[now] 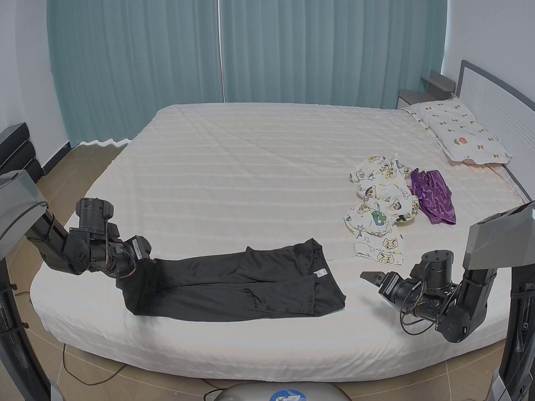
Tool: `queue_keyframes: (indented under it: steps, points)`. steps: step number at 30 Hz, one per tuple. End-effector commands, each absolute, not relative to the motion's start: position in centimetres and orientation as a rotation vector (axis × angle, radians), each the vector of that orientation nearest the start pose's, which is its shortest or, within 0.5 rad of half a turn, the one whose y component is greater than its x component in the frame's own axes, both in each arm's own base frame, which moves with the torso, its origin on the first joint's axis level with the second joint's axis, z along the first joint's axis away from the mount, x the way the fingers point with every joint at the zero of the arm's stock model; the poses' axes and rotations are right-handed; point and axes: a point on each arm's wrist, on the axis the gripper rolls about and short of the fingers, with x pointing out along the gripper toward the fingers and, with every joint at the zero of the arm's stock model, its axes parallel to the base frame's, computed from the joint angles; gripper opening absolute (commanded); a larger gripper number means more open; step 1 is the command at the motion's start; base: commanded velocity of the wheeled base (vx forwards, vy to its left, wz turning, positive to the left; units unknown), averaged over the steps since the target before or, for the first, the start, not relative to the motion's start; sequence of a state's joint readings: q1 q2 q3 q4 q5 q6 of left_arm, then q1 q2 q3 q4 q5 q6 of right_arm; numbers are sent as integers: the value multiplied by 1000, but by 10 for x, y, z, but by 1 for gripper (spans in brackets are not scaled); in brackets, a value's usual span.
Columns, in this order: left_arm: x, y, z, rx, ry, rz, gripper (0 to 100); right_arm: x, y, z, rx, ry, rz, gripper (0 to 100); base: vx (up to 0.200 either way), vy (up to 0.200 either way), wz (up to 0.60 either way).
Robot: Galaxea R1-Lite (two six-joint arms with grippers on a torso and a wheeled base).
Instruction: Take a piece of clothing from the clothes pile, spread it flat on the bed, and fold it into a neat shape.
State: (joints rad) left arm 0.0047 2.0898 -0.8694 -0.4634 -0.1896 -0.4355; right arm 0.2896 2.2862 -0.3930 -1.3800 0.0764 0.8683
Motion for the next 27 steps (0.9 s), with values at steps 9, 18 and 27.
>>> queue_keyframes:
  steps: [9,18,27]
  points:
    - [361,-58,59,-455,791,-76,0,289,89,-14,782,634,114,100,0,-200,0]
    - [378,-104,56,-472,846,-112,0,289,88,-14,782,637,113,100,0,-200,0]
    - [392,-123,46,-500,878,-113,0,289,88,-16,781,640,111,100,0,-111,0]
